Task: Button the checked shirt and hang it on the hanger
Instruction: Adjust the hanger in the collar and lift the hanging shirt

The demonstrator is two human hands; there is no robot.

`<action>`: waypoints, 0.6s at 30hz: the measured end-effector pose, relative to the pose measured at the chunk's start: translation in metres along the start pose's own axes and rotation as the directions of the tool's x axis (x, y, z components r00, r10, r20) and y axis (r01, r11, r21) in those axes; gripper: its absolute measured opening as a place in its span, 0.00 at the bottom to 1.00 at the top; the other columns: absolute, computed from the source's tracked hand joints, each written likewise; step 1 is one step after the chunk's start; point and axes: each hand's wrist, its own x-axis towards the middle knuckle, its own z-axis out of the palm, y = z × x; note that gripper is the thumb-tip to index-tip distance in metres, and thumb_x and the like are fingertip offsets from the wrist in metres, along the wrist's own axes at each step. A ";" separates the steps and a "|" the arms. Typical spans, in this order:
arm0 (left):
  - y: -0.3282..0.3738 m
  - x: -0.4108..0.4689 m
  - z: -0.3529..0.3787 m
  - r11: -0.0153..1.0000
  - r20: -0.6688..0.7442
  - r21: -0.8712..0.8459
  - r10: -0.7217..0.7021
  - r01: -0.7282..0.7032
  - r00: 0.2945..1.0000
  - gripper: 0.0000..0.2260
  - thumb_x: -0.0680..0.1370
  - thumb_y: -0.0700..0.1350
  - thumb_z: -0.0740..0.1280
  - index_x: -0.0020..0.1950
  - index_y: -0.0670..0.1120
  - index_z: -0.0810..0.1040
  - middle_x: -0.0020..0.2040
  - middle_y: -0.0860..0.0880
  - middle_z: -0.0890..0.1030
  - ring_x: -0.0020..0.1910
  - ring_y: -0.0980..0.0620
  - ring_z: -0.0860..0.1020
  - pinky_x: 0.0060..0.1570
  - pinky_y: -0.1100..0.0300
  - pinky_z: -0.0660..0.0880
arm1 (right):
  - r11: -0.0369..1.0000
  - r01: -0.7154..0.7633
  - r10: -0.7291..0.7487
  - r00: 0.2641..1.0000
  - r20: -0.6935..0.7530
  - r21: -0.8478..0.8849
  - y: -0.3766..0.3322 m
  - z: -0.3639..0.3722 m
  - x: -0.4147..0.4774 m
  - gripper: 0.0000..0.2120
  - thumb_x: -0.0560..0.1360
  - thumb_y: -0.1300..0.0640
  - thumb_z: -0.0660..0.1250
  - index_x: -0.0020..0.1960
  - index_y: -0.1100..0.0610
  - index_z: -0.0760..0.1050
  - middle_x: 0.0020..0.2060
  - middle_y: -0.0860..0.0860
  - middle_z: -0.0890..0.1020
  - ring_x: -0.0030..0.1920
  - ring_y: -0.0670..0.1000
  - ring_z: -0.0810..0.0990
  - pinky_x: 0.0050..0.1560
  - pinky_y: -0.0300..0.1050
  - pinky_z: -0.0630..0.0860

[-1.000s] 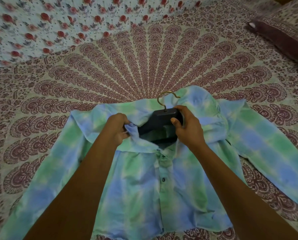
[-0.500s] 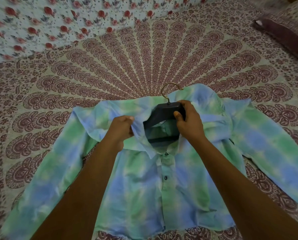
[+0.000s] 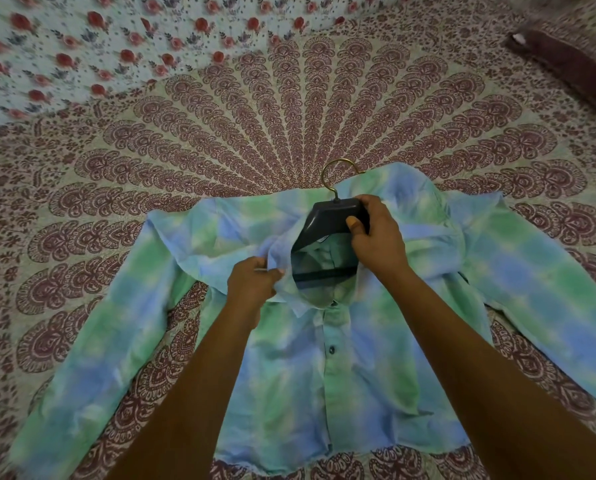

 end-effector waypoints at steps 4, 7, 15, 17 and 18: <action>0.001 -0.004 -0.003 0.979 0.141 -0.191 -0.040 0.067 0.989 0.06 0.77 0.34 0.63 0.50 0.42 0.77 0.48 0.41 0.77 0.40 0.46 0.77 0.37 0.61 0.79 | 1.000 0.000 0.000 1.000 0.004 0.000 0.001 0.000 0.000 0.16 0.76 0.58 0.61 0.64 0.57 0.67 0.59 0.58 0.76 0.58 0.62 0.73 0.58 0.60 0.71; -0.001 -0.006 -0.008 0.843 0.303 -0.534 0.119 0.065 0.945 0.18 0.79 0.31 0.55 0.66 0.44 0.68 0.51 0.45 0.78 0.44 0.51 0.78 0.39 0.64 0.79 | 1.000 -0.011 0.011 1.000 0.004 -0.004 0.001 0.000 0.001 0.16 0.76 0.58 0.60 0.64 0.57 0.66 0.60 0.58 0.75 0.58 0.63 0.72 0.59 0.61 0.71; -0.032 -0.013 -0.002 0.997 0.283 0.055 -0.072 0.059 0.956 0.13 0.75 0.29 0.59 0.43 0.46 0.75 0.39 0.46 0.75 0.37 0.52 0.72 0.40 0.61 0.70 | 1.000 0.011 -0.011 1.000 0.012 -0.026 0.002 0.002 0.003 0.16 0.77 0.59 0.60 0.64 0.58 0.66 0.60 0.59 0.75 0.58 0.63 0.73 0.59 0.60 0.69; -0.033 -0.016 -0.001 0.990 0.261 0.139 -0.063 0.027 0.963 0.10 0.76 0.32 0.60 0.43 0.45 0.76 0.35 0.49 0.75 0.35 0.54 0.71 0.39 0.62 0.69 | 0.999 0.010 -0.009 1.000 0.011 -0.035 0.002 0.002 0.004 0.16 0.77 0.59 0.60 0.64 0.58 0.66 0.59 0.59 0.75 0.58 0.63 0.73 0.59 0.60 0.70; -0.032 -0.016 0.000 0.999 0.299 0.053 -0.025 0.009 0.954 0.10 0.77 0.32 0.60 0.44 0.44 0.76 0.34 0.50 0.74 0.35 0.55 0.71 0.38 0.64 0.70 | 0.999 0.006 -0.006 1.000 0.013 -0.035 0.003 0.002 0.004 0.16 0.77 0.59 0.60 0.64 0.58 0.66 0.59 0.59 0.75 0.58 0.63 0.73 0.59 0.60 0.70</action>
